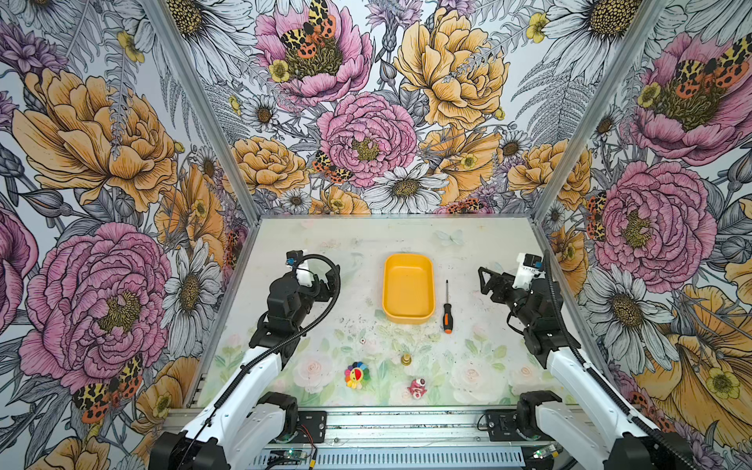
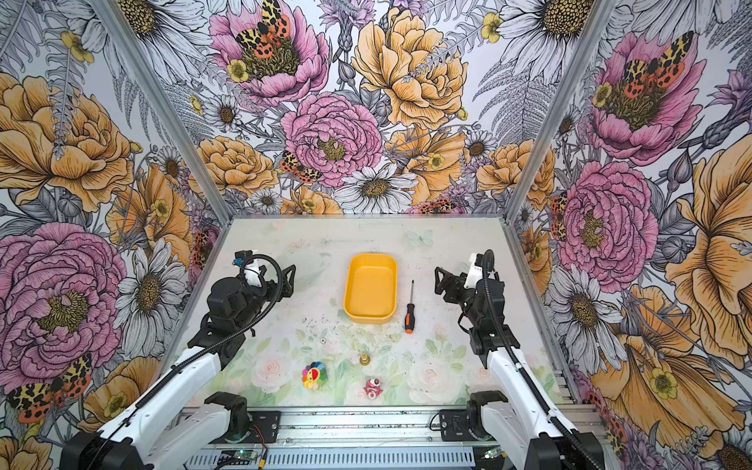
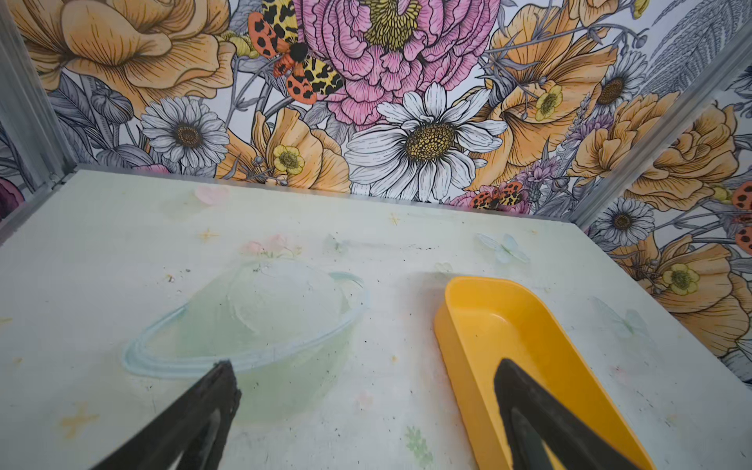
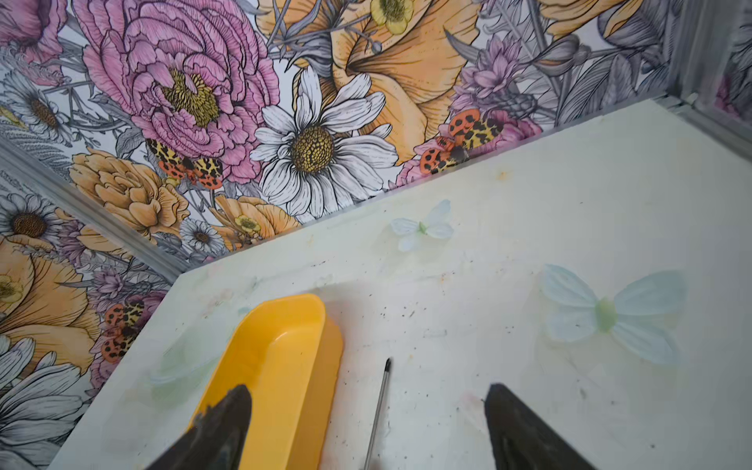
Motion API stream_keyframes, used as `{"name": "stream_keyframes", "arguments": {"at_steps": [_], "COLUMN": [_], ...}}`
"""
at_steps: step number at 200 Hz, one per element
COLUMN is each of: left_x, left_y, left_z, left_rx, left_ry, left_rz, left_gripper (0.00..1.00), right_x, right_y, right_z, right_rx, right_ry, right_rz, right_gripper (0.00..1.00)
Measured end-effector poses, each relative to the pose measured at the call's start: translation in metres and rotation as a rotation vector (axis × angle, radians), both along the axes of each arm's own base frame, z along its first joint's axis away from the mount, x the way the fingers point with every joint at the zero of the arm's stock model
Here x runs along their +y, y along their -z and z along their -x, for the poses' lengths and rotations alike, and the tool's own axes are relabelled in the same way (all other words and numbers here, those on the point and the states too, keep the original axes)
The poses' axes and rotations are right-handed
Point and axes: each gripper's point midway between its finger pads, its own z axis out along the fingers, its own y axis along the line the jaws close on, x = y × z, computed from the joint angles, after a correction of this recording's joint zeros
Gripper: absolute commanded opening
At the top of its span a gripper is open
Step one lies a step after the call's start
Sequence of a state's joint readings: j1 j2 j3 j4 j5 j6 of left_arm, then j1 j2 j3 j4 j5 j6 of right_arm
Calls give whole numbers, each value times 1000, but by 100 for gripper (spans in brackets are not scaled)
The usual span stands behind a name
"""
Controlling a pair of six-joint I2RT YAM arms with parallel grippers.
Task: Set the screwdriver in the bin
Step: 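Reach the right gripper toward the screwdriver while the left arm lifts slightly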
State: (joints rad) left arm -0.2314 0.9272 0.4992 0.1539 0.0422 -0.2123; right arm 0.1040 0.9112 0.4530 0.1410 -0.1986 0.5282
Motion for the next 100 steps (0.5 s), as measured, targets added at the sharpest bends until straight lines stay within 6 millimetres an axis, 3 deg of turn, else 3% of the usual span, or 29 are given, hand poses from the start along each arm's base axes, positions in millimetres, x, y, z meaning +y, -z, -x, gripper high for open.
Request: {"name": "stream_keyframes", "arguments": {"at_steps": [23, 45, 73, 100], "left_x": [-10, -17, -18, -18], "left_y": [22, 43, 67, 80], "left_z": [-1, -3, -6, -6], "left_rx": [73, 140, 213, 254], "left_ry": [26, 39, 40, 35], "left_rz": [0, -12, -27, -26], "left_gripper": [99, 99, 99, 99], "right_x": [22, 39, 54, 64], "right_y": [24, 63, 106, 136], "right_z": [10, 19, 34, 44], "right_rx": [98, 231, 370, 457], "right_ry": [-51, -81, -101, -112], "right_rz": [2, 34, 95, 159], "right_gripper": [90, 89, 89, 89]}}
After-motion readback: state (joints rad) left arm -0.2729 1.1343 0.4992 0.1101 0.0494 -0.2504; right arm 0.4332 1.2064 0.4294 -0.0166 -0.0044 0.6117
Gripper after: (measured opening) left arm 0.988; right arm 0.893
